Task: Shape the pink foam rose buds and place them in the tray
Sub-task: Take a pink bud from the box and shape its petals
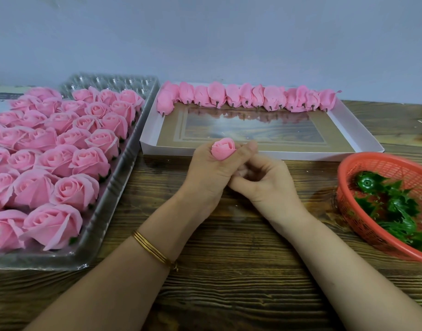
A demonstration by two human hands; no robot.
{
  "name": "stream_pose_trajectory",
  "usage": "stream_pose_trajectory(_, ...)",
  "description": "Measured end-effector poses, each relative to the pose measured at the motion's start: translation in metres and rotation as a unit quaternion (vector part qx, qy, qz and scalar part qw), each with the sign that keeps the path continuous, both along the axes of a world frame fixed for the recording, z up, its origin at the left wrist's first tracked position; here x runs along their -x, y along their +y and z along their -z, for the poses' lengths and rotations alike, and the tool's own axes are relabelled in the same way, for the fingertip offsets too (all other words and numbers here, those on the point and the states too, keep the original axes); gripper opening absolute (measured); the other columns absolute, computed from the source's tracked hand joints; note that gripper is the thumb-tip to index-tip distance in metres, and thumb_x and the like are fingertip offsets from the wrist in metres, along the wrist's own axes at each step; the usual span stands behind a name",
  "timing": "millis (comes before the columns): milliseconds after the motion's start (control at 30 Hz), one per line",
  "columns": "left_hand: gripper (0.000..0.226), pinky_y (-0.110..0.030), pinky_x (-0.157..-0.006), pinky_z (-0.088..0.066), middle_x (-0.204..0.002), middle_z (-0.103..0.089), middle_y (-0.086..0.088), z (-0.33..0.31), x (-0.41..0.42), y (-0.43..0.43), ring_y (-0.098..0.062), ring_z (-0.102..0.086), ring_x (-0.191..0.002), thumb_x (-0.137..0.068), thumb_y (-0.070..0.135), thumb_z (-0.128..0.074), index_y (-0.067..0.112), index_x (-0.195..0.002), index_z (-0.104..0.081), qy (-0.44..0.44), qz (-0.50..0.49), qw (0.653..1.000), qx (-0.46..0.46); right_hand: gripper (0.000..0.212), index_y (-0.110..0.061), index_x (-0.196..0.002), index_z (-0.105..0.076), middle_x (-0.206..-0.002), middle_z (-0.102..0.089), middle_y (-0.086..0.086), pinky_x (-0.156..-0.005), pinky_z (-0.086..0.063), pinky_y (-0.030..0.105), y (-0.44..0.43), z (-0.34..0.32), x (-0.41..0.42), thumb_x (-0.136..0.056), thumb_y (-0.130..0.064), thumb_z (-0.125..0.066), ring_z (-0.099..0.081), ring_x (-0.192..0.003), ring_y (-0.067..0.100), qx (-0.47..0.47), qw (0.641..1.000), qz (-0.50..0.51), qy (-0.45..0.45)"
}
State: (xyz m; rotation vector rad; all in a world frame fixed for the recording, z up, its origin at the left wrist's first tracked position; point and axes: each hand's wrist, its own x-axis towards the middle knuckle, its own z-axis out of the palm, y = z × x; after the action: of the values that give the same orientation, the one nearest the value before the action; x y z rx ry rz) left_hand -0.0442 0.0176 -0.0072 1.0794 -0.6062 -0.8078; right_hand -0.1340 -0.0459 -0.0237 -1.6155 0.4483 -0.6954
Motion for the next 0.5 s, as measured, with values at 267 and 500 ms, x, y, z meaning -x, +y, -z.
stream_pose_trajectory(267,0.038,-0.028,-0.072,-0.057,-0.082,-0.062,-0.019,-0.0002,-0.0037,0.0019,-0.018,-0.063,-0.069,-0.068,0.023,-0.071,-0.006,-0.092,-0.067,-0.001,0.049,0.999,-0.002,0.024,0.002,-0.102,-0.069,-0.074,-0.055,0.013,-0.078,-0.04,0.033,-0.0015,-0.0043,0.0035,-0.082,0.014,-0.062,-0.046,-0.073,0.021,-0.044,0.999,-0.024,-0.006)
stream_pose_trajectory(500,0.033,-0.038,-0.077,-0.052,-0.089,-0.056,-0.024,-0.0005,-0.0006,0.0018,-0.032,-0.054,-0.083,-0.081,0.021,-0.068,-0.006,-0.099,-0.062,0.013,0.001,1.0,-0.009,0.026,-0.007,-0.085,-0.065,-0.063,-0.061,-0.01,-0.066,-0.049,0.016,0.0036,-0.0028,-0.0003,-0.073,0.016,-0.072,-0.056,-0.062,0.006,0.002,1.0,0.007,-0.004)
